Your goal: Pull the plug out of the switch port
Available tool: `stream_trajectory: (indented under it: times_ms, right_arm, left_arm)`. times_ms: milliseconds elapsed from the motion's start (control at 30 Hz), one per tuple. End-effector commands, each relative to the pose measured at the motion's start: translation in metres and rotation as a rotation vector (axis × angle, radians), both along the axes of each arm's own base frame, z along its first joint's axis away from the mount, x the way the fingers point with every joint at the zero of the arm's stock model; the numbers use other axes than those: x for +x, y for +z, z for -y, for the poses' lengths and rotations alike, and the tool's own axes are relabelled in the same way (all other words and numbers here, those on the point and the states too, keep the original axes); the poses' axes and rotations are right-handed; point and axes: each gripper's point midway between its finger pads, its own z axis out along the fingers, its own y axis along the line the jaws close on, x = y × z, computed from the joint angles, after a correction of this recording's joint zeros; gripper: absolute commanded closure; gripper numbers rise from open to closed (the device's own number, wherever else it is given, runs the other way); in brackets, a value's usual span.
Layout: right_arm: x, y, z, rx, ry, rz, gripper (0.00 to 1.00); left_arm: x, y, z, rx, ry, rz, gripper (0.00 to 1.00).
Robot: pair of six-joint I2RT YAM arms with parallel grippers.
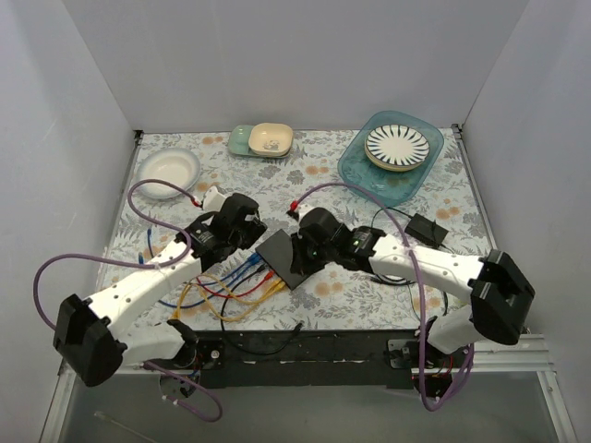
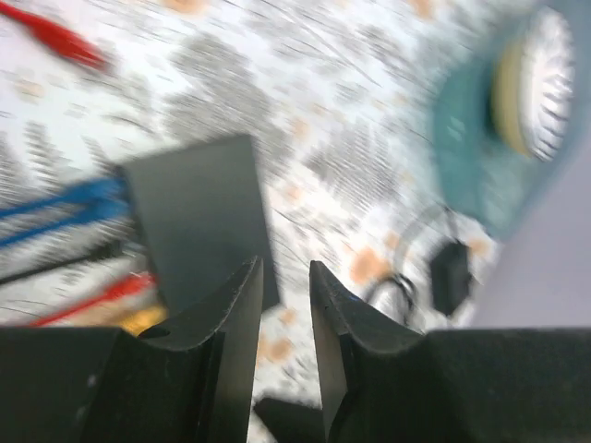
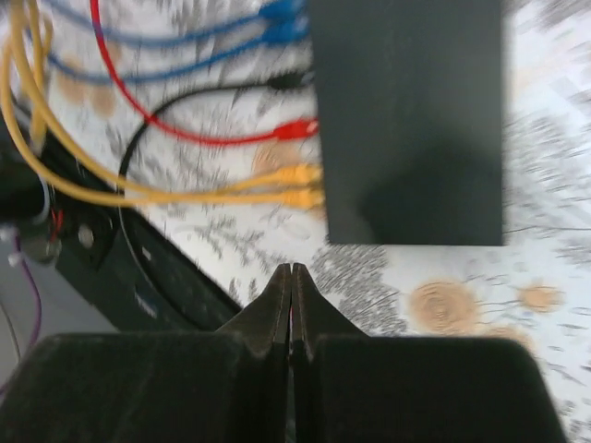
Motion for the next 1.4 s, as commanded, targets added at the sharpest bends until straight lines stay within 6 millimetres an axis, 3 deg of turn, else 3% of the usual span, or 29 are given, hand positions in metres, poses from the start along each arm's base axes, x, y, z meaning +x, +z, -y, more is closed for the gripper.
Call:
stream_trajectory:
  times_ms: [0, 67, 167, 267, 467, 633, 833, 867, 933, 1033, 1200, 1300, 1367]
  right_arm:
    - [-0.057, -0.030, -0.033, 0.034, 0.207, -0.123, 0.99]
    - [-0.065, -0.039, -0.040, 0.006, 0.228, -0.140, 0.99]
    - [-0.065, -0.054, -0.040, -0.037, 0.210, -0.160, 0.99]
    - [-0.059, -0.072, -0.031, -0.119, 0.168, -0.171, 0.99]
    - [-0.034, -0.110, 0.006, -0.221, 0.003, -0.254, 0.99]
    - [-0.001, -0.123, 0.033, -0.251, -0.099, -0.269, 0.99]
    - [0.042, -0.130, 0.036, -0.256, -0.142, -0.296, 0.99]
    - [0.055, -0.122, 0.029, -0.243, -0.143, -0.276, 0.99]
    - [0.072, -0.115, 0.034, -0.264, -0.186, -0.250, 0.99]
    - [0.097, -0.084, 0.038, -0.218, -0.241, -0.150, 0.99]
    - [0.121, -0.056, 0.042, -0.166, -0.237, -0.062, 0.99]
    - [0.123, -0.045, 0.050, -0.203, -0.252, -0.061, 0.99]
    - [0.118, -0.038, 0.051, -0.181, -0.257, -0.056, 0.99]
  left_arm:
    - [-0.002, -0.072, -0.060, 0.231, 0.102, -0.219, 0.73]
    - [-0.001, -0.088, -0.078, 0.260, 0.152, -0.274, 0.74]
    - [-0.003, -0.106, -0.080, 0.271, 0.133, -0.309, 0.75]
    - [-0.011, -0.123, -0.082, 0.289, 0.129, -0.350, 0.75]
    - [-0.039, -0.169, -0.093, 0.360, 0.074, -0.482, 0.76]
    - [-0.058, -0.188, -0.076, 0.267, -0.006, -0.536, 0.79]
    - [-0.083, -0.189, -0.044, 0.102, -0.113, -0.535, 0.81]
    - [-0.084, -0.187, -0.040, 0.087, -0.119, -0.533, 0.81]
    - [-0.081, -0.180, -0.036, 0.060, -0.112, -0.514, 0.81]
    - [-0.073, -0.165, -0.025, 0.020, -0.131, -0.477, 0.81]
    - [-0.074, -0.153, 0.009, -0.005, -0.205, -0.484, 0.81]
    - [-0.059, -0.140, 0.000, 0.023, -0.111, -0.428, 0.78]
    - [-0.049, -0.128, -0.020, 0.093, -0.038, -0.371, 0.76]
